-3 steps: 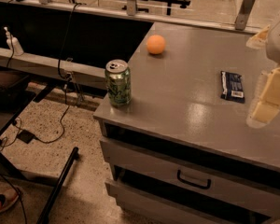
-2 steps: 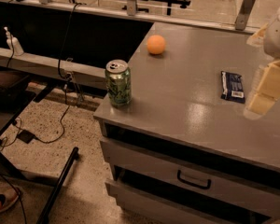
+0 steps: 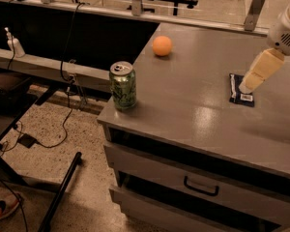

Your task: Move rxbar blueberry near orange

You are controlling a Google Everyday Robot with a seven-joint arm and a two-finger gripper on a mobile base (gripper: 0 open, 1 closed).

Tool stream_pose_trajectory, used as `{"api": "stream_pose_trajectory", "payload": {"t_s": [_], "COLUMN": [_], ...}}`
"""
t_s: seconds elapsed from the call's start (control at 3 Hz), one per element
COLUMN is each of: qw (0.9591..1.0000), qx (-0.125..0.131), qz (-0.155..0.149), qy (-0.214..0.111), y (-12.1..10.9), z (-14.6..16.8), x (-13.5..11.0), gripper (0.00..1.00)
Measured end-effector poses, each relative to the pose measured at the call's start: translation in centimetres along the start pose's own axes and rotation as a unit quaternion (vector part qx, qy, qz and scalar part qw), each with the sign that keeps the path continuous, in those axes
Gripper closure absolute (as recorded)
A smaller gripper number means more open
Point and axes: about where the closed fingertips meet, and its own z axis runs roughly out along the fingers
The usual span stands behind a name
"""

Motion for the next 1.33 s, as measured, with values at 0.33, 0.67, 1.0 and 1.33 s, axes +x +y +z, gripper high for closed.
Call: {"api": "stream_pose_trajectory", "payload": {"t_s": [0.33, 0.67, 1.0, 1.33], "qw": [0.997, 0.9939, 0.9895, 0.9861], "qx": [0.025, 0.015, -0.008, -0.028], "qz": [0.072, 0.109, 0.142, 0.16], "qy": [-0.005, -0.016, -0.024, -0.033], "y": [-3.3, -3.5, -2.9, -1.7], "z": [3.0, 5.7, 8.9, 10.4], "x": [1.2, 2.1, 3.2, 3.2], "gripper": [0.0, 0.0, 0.0, 0.25]}}
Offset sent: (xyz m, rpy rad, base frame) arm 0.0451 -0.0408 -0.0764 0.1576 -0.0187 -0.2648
